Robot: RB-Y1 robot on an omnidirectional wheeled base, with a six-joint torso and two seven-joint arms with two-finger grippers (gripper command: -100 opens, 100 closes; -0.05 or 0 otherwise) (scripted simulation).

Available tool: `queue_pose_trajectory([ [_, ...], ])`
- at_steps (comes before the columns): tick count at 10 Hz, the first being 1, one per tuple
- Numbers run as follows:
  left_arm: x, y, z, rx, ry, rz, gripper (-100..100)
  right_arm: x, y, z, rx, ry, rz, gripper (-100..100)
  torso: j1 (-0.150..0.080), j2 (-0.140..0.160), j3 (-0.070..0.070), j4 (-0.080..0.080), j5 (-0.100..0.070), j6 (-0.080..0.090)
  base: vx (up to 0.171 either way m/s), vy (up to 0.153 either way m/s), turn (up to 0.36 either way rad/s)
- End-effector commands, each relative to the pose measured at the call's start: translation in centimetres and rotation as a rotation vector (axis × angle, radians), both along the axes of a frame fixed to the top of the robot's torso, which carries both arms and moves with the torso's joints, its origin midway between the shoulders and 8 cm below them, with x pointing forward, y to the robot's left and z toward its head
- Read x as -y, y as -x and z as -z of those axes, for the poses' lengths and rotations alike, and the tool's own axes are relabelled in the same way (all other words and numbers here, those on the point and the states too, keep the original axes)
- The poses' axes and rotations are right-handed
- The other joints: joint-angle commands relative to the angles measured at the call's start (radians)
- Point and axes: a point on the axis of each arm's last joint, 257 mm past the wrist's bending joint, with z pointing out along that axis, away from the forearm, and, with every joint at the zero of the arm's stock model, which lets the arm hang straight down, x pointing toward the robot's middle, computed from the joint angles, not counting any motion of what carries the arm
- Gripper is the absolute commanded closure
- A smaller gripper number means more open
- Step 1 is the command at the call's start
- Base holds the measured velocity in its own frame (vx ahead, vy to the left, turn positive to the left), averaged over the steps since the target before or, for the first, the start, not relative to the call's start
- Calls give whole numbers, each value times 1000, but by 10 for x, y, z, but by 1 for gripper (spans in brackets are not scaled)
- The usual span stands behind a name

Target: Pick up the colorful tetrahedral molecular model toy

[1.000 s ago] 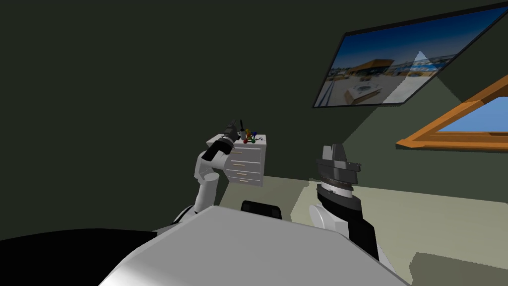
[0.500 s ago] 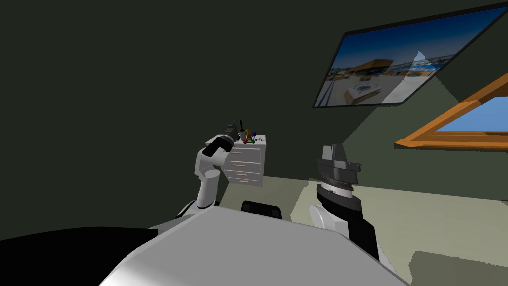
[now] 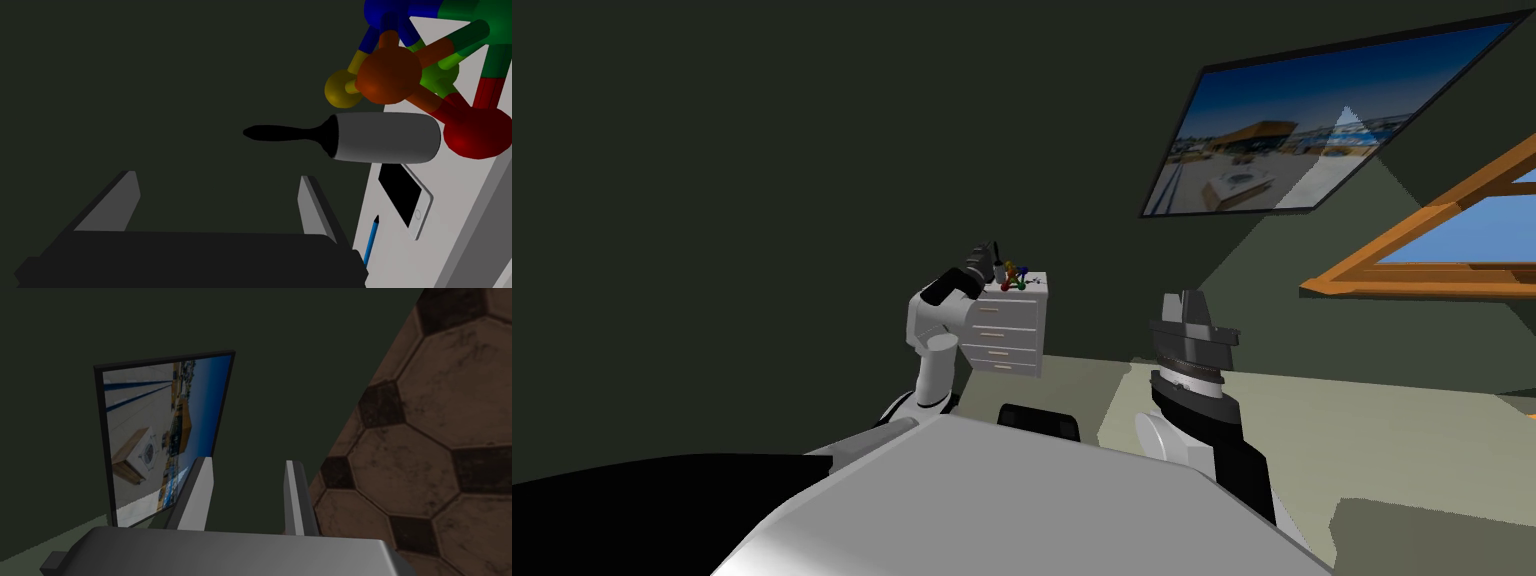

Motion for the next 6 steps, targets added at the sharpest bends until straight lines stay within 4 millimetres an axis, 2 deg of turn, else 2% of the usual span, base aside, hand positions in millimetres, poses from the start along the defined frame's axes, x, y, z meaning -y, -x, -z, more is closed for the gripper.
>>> queue_pose_trajectory([
  [1, -2, -1, 9, -41, 1, -9, -100, 0, 0, 0, 0, 0, 0, 0, 0, 0, 0, 0, 0, 0, 9, 11, 7],
  [2, 2, -3, -2, -34, 10, -7, -100, 0, 0, 0, 0, 0, 0, 0, 0, 0, 0, 0, 0, 0, 19, 14, -66],
  [4, -1, -3, 12, -90, 11, -20, -100, 0, 0, 0, 0, 0, 0, 0, 0, 0, 0, 0, 0, 0, 18, 14, -10],
  [5, 2, -5, 3, -91, 21, -18, -100, 0, 0, 0, 0, 0, 0, 0, 0, 0, 0, 0, 0, 0, 17, 14, -63],
  [6, 1, -5, 11, -119, 21, -25, -100, 0, 0, 0, 0, 0, 0, 0, 0, 0, 0, 0, 0, 0, 22, 18, -38],
])
